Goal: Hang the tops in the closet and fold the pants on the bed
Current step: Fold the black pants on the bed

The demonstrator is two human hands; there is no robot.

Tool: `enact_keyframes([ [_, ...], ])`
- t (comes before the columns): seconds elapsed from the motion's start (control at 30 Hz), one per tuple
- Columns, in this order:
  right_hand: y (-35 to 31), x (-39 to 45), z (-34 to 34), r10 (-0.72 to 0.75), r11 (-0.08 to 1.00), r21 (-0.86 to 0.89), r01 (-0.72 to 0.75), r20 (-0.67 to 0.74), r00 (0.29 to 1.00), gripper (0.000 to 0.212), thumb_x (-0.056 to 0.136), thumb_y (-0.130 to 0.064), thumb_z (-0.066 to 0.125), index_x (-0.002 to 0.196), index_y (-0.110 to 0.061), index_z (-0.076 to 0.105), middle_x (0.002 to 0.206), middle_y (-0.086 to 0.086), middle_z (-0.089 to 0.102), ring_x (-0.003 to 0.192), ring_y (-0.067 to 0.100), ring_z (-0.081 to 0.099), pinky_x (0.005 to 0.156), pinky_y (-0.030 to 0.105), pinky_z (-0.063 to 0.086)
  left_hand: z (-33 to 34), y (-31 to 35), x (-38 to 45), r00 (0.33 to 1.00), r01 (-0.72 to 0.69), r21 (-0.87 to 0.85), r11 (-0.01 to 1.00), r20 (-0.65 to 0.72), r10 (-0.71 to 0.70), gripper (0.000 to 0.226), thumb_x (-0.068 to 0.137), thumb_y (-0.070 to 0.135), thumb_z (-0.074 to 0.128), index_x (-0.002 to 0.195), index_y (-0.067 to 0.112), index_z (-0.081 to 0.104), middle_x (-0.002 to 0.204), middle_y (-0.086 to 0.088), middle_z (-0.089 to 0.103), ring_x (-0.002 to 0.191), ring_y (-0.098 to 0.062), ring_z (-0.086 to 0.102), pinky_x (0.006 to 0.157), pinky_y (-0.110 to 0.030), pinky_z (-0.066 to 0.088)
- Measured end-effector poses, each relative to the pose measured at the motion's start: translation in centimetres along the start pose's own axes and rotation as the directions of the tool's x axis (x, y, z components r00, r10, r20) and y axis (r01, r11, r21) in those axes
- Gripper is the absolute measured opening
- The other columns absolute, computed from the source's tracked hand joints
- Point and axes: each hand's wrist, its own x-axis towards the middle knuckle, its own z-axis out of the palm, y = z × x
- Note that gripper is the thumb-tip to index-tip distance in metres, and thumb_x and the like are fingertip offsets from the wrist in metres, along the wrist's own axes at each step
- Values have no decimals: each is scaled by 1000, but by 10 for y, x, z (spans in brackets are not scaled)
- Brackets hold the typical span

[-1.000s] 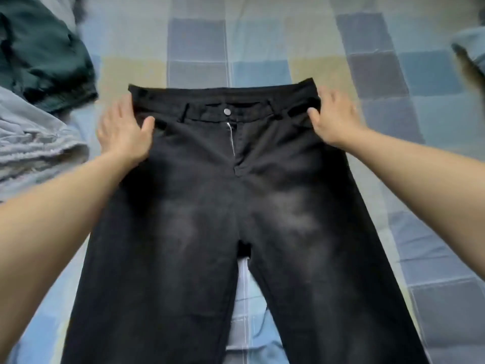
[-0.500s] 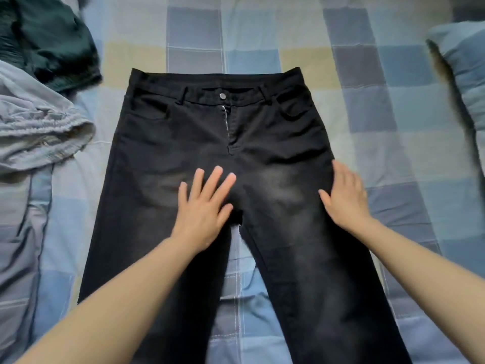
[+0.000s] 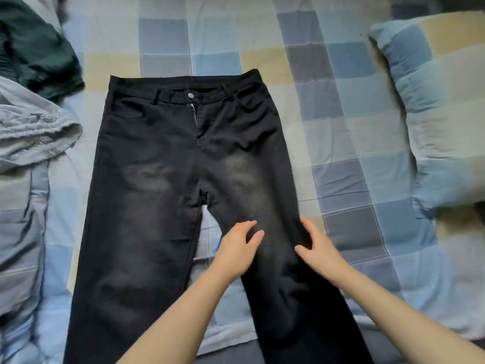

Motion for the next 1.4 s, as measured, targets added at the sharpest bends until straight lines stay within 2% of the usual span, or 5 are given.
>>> enact_keyframes([
  [0.2, -45, -57, 14, -112, 988, -41, 148, 462, 880, 72, 77, 12, 36, 144, -14, 42, 143, -4, 48, 133, 5, 42, 113, 20, 30, 5, 44, -14, 947, 240, -322, 916, -132, -295, 17, 85, 14, 61, 102, 14, 62, 84, 1, 60, 91, -25, 58, 82, -33, 49],
  [0.37, -84, 7, -32, 98, 995, 10, -101, 173, 980, 24, 92, -3, 45, 96, -10, 67, 100, 6, 69, 91, 18, 62, 78, 26, 48, -6, 30, -23, 955, 207, -371, 905, -122, -269, 21, 85, -3, 47, 92, 9, 62, 83, -17, 68, 72, -26, 58, 79, -53, 56],
  [0.7, -199, 140, 2, 193, 953, 226, -199, 51, 980, 22, 94, -32, 53, 102, -11, 50, 87, 8, 53, 58, 17, 48, 50, 21, 42, -20, 13, -38, 988, 126, -436, 891, -26, -153, 17, 93, 1, 53, 104, 6, 65, 99, -13, 71, 96, -30, 68, 84, -48, 57],
  [1.17, -349, 183, 135, -165, 985, -81, 153, -167, 972, 18, 94, -17, 47, 110, -10, 46, 109, 12, 58, 72, 29, 67, 60, 38, 59, -204, -118, -81, 967, 174, -970, 172, 135, -217, 35, 92, 13, 56, 123, -5, 59, 121, -22, 66, 111, -36, 64, 101, -49, 47],
  [1.4, -371, 221, 243, -192, 868, -407, 285, 254, 948, 55, 95, -13, 48, 148, -15, 32, 145, 8, 43, 131, 27, 44, 105, 29, 38, -255, -246, -64, 805, 325, -777, 539, -72, -589, 4, 95, 7, 57, 92, 7, 58, 95, -18, 58, 78, -25, 55, 61, -26, 52],
])
